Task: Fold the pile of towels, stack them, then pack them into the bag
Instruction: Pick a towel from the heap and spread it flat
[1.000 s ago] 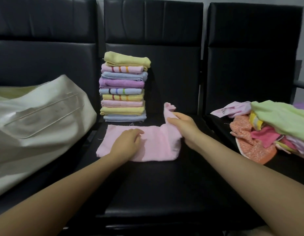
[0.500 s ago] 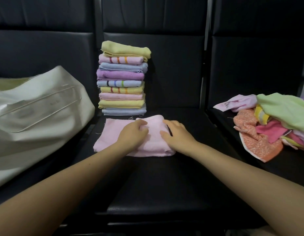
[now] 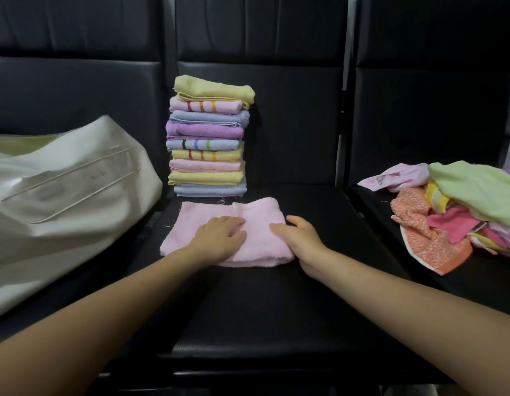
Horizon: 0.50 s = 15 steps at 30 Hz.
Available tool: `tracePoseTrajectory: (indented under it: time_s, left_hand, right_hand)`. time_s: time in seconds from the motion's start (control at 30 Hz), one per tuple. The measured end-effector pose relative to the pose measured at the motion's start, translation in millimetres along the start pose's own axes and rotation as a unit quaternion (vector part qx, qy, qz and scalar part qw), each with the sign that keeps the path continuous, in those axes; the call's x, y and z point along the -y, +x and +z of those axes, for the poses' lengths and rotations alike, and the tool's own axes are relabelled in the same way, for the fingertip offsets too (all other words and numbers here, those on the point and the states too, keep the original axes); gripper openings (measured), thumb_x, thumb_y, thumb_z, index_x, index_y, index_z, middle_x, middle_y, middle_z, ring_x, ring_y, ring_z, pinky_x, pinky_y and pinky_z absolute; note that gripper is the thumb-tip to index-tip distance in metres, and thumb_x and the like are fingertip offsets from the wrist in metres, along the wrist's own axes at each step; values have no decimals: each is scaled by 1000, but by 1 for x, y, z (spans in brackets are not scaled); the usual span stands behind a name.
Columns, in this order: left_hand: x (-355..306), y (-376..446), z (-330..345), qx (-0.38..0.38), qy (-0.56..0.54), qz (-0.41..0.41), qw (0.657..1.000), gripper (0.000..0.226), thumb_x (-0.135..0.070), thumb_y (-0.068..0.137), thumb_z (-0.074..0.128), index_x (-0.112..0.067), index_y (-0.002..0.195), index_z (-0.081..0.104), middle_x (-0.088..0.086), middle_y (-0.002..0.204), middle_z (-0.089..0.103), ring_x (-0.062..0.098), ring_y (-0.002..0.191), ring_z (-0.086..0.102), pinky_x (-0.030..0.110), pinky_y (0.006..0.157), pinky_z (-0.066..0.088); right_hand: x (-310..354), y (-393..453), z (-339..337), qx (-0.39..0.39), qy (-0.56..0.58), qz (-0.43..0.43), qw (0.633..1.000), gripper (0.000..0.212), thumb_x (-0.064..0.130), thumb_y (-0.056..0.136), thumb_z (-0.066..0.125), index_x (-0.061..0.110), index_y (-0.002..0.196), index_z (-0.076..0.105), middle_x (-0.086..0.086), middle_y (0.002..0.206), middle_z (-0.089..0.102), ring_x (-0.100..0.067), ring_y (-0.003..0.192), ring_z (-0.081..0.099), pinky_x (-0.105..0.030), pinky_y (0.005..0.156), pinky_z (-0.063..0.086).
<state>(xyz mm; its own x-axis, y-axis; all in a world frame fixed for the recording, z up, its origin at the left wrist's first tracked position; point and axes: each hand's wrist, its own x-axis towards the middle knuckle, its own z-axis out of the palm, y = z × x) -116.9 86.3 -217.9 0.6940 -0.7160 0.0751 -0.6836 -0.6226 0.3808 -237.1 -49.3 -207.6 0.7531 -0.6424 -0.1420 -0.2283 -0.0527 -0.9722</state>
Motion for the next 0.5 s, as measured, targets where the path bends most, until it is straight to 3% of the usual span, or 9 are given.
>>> tracePoseTrajectory:
  time_s: [0.13, 0.27, 0.37, 0.43, 0.5]
  left_hand:
    - [1, -4, 2, -17, -80, 30, 996, 39, -23, 96, 50, -23, 135, 53, 4, 117, 62, 24, 114, 54, 33, 99, 39]
    - [-1, 1, 1, -48, -89, 31, 994, 42, -20, 93, 50, -24, 135, 52, 3, 133, 55, 21, 125, 47, 34, 108, 34]
    - [-5, 0, -5, -74, -162, 29, 984, 38, -17, 96, 47, -20, 133, 54, -1, 129, 53, 16, 117, 49, 30, 103, 38]
    - [-11, -1, -9, -70, -286, -18, 956, 30, -17, 99, 44, -19, 124, 60, -1, 121, 58, 15, 97, 56, 33, 93, 47]
    - [-18, -1, -11, -41, -457, -99, 883, 27, -23, 102, 40, -14, 113, 63, 7, 107, 65, 19, 83, 60, 34, 81, 53]
  right_hand:
    - [6, -1, -5, 35, 74, 107, 991, 42, 22, 85, 71, 3, 120, 60, -14, 107, 69, -26, 96, 67, -35, 85, 55]
    - [16, -2, -15, 19, 88, 118, 989, 31, 12, 86, 63, 6, 116, 60, -13, 98, 66, -24, 84, 65, -32, 68, 54]
    - [28, 4, -25, -38, 50, 87, 994, 38, 21, 79, 61, 8, 115, 60, -13, 102, 67, -25, 86, 65, -31, 72, 52]
    - [38, 3, -29, -42, 58, 61, 996, 34, 24, 82, 61, 9, 112, 62, -11, 99, 66, -23, 85, 64, -30, 70, 49]
    - [44, 0, -24, -8, 64, 34, 997, 33, 26, 85, 62, 7, 113, 64, -10, 98, 67, -21, 90, 64, -30, 75, 50]
